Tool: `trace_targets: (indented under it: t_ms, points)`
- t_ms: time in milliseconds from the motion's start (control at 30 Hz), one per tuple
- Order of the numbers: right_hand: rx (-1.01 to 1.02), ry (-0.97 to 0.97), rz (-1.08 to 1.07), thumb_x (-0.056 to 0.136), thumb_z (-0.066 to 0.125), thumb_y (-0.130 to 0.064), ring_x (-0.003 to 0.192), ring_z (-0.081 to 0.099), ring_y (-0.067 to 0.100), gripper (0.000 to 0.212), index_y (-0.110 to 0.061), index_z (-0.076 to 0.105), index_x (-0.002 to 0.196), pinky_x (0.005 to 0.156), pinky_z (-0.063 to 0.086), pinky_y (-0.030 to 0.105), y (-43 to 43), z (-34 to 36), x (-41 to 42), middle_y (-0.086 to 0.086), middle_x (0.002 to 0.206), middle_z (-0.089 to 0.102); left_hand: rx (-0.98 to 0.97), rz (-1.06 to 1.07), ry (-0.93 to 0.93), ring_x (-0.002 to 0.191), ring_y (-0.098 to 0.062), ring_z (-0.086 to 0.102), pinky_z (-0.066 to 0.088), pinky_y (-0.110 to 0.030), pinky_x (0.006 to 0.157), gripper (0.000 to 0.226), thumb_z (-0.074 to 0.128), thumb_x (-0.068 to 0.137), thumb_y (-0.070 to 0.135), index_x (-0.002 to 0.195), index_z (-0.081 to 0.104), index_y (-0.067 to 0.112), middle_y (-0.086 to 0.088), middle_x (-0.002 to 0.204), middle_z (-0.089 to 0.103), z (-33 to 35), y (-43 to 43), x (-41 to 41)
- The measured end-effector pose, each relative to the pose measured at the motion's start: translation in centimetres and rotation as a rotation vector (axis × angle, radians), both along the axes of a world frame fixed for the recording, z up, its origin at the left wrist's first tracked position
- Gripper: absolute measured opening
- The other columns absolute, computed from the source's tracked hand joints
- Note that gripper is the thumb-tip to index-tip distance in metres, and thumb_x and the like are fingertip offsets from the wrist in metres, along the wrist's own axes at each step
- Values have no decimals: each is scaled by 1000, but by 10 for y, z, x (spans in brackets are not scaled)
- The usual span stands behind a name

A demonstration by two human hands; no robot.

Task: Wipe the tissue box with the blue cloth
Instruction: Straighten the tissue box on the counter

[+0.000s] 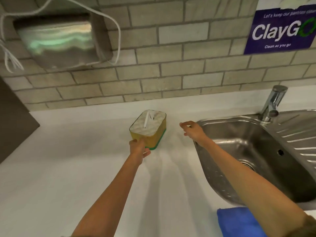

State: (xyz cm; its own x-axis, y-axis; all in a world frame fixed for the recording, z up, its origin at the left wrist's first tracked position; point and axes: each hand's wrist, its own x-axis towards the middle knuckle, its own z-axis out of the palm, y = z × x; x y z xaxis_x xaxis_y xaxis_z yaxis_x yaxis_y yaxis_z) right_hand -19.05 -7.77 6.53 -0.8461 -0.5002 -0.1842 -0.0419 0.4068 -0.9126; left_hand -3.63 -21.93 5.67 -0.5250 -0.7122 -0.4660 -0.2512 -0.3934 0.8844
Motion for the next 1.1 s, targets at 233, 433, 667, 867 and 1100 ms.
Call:
trace_targets:
  t_ms: [233, 433, 667, 867, 1100]
  points:
    - [1, -91, -30, 91, 50, -40, 123, 50, 30, 53, -9, 47, 133, 101, 40, 38, -56, -6, -29, 12, 139, 49, 112, 76, 17, 100, -32, 55, 51, -43, 82, 49, 52, 93, 22, 135, 36, 5, -18, 136, 49, -11, -35, -27]
    - [-24, -145, -7, 92, 47, -40, 133, 39, 27, 62, -13, 29, 145, 112, 32, 41, -99, -15, -46, 11, 145, 40, 89, 81, -47, 117, -37, 55, 52, -42, 76, 46, 46, 92, 20, 133, 41, 2, -21, 134, 51, -20, -65, -41]
    - [-63, -57, 6, 89, 53, -37, 110, 52, 21, 50, -9, 49, 131, 88, 38, 28, -121, -36, -54, 10, 133, 55, 5, 58, -65, 94, -27, 52, 49, -30, 59, 29, 41, 94, 27, 111, 52, 6, -15, 113, 51, -21, -109, -62]
    - [-97, -7, -100, 82, 63, -42, 77, 58, 10, 47, -12, 54, 118, 66, 42, 21, -127, -53, -50, -4, 86, 62, -111, 68, -82, 123, -35, 48, 45, -43, 101, 50, 37, 96, 40, 135, 43, 10, -16, 141, 45, -19, -142, -81]
    - [-146, -40, -79, 84, 63, -35, 93, 59, 19, 47, -11, 54, 123, 62, 42, 16, -139, -51, -49, 7, 105, 62, -160, 11, 0, 137, -29, 36, 31, -45, 114, 63, 29, 95, 53, 148, 22, 19, -7, 154, 32, -12, -159, -93]
